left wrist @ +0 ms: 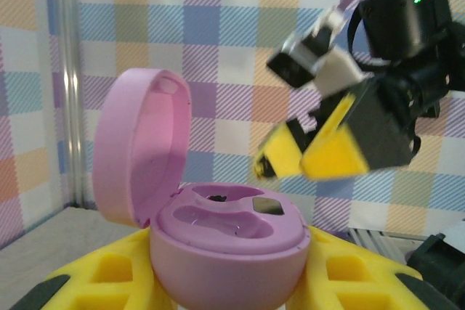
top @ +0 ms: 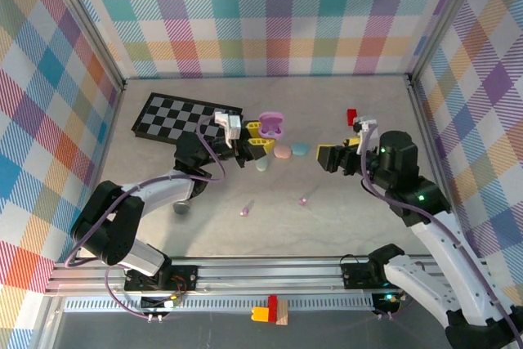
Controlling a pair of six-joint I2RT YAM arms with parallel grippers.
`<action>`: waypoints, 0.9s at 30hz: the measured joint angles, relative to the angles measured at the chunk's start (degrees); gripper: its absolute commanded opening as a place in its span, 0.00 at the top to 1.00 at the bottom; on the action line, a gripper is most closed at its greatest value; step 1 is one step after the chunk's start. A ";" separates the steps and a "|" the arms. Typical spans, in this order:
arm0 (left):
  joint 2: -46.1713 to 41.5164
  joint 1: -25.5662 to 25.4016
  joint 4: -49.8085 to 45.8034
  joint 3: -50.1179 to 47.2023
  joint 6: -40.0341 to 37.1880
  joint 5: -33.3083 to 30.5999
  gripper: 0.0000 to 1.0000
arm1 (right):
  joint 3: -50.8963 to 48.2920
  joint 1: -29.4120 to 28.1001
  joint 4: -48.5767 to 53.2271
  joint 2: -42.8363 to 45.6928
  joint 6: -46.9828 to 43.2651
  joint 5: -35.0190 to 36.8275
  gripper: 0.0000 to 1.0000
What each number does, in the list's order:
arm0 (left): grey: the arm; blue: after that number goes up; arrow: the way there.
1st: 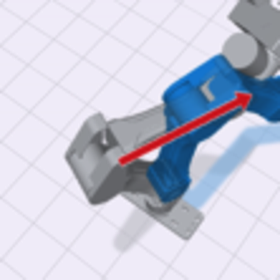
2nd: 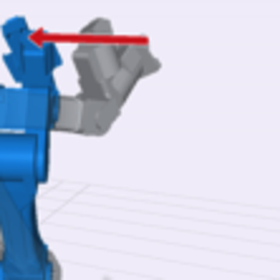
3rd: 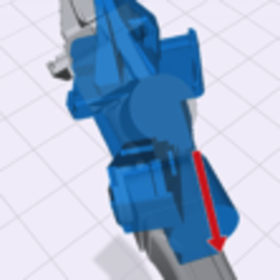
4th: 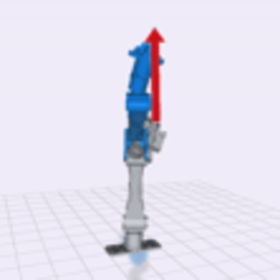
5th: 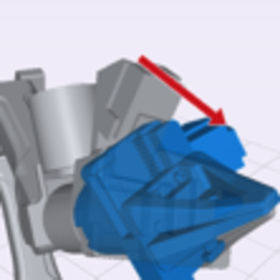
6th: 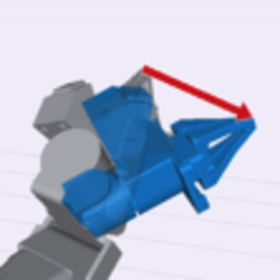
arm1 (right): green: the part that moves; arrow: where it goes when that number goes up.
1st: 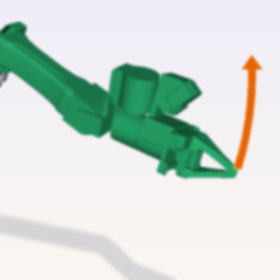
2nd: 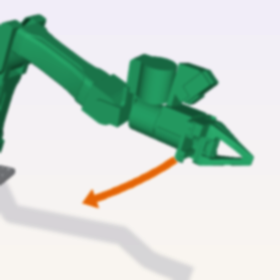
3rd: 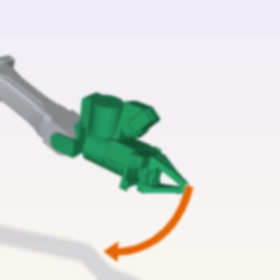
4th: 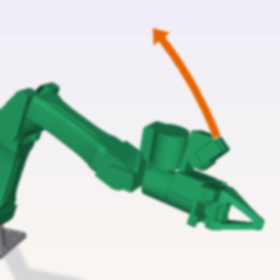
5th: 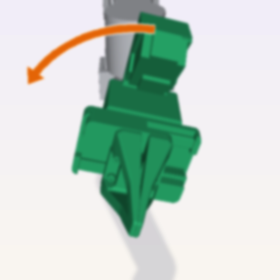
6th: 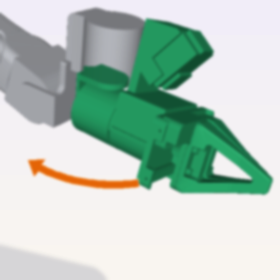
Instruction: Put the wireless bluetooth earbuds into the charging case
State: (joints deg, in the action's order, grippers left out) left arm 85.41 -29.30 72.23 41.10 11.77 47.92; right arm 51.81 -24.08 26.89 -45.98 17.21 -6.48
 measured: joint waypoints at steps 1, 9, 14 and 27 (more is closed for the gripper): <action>-0.13 0.55 0.02 -0.20 0.09 0.00 0.68 | -0.79 0.09 0.74 -1.38 1.49 -0.15 0.22; -3.37 3.96 0.00 -2.34 0.68 0.00 0.68 | -10.12 0.11 -0.13 -21.24 12.74 -8.63 0.49; -5.03 4.22 0.00 -3.02 0.68 0.00 0.68 | -11.87 0.11 -2.78 -30.60 16.41 -12.79 0.64; -5.14 4.28 -0.26 -3.15 0.68 0.04 0.68 | -11.87 0.11 -8.28 -40.74 17.18 -17.44 0.79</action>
State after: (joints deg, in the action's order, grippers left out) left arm 80.27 -25.02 71.96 37.95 12.45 47.97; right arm 39.94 -23.97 18.61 -86.72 34.39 -23.92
